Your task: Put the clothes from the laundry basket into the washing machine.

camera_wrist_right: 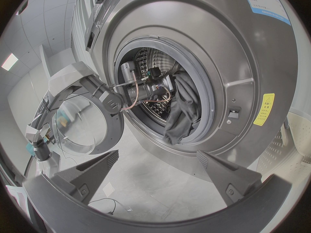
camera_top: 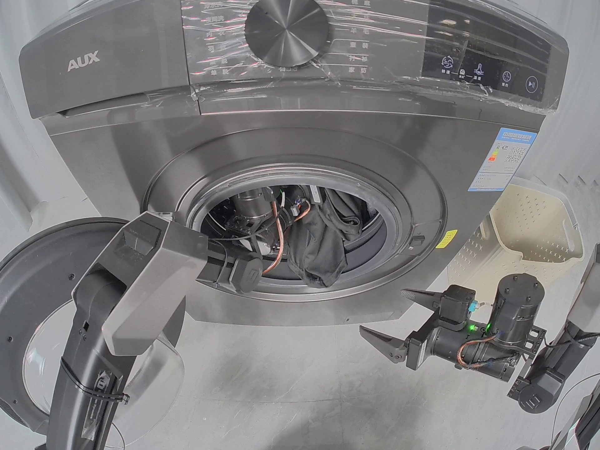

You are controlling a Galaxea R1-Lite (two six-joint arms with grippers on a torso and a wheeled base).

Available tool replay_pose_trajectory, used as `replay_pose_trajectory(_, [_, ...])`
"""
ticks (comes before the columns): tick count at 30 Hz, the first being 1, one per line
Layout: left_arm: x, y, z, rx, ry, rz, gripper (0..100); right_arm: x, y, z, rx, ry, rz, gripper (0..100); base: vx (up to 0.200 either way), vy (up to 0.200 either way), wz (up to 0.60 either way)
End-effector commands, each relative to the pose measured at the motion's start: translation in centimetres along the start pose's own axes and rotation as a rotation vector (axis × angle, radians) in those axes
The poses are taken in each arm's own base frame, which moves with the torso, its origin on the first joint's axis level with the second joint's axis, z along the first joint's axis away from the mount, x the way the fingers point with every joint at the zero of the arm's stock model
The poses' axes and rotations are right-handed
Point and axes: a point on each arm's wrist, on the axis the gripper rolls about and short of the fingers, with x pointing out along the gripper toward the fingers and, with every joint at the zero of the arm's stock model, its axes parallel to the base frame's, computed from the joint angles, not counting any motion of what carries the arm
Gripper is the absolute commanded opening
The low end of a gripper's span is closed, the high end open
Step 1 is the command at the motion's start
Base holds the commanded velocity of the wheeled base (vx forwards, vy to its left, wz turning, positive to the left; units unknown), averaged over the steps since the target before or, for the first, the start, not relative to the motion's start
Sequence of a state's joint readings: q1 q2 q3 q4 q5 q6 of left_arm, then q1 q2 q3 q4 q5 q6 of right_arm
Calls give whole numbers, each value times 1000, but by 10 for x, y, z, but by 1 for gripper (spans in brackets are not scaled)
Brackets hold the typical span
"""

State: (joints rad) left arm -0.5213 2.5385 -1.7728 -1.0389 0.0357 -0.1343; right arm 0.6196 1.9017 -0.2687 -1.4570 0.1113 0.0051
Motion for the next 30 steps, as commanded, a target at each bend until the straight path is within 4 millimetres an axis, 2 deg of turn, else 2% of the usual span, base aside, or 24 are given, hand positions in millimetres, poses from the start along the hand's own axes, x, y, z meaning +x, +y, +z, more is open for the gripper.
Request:
replay_pose_trajectory(1, [21,20,-15,-7,5,86,0,2,1,-4,2,14,4,100,0,0,0])
replay_pose_trajectory(5, [21,27,-14,-3,8,112,0,2,1,-4,2,14,4,100,0,0,0])
replay_pose_trajectory(6, [21,28,-14,-3,8,114,100,2,1,-4,2,16,4,100,0,0,0])
replay_pose_trajectory(9, [21,27,-13,-7,17,116,100,2,1,-4,2,16,4,100,0,0,0])
replay_pose_trajectory(14, [6,25,-28,-17,160,144,100,2,0,-4,2,14,2,100,0,0,0])
replay_pose_trajectory(15, [-8,23,-29,-20,252,142,100,2,0,-4,2,14,2,100,0,0,0])
replay_pose_trajectory(17, [-23,16,-27,-21,336,128,100,2,0,-4,2,14,2,100,0,0,0])
replay_pose_trajectory(22, [-52,1,-20,-35,488,38,100,2,1,-4,1,14,4,100,0,0,0])
replay_pose_trajectory(29, [-59,-9,-32,-30,539,-4,100,2,1,-3,0,13,4,100,0,0,0])
replay_pose_trajectory(30, [-59,-9,-45,-29,559,-9,100,2,1,-3,0,11,4,100,0,0,0])
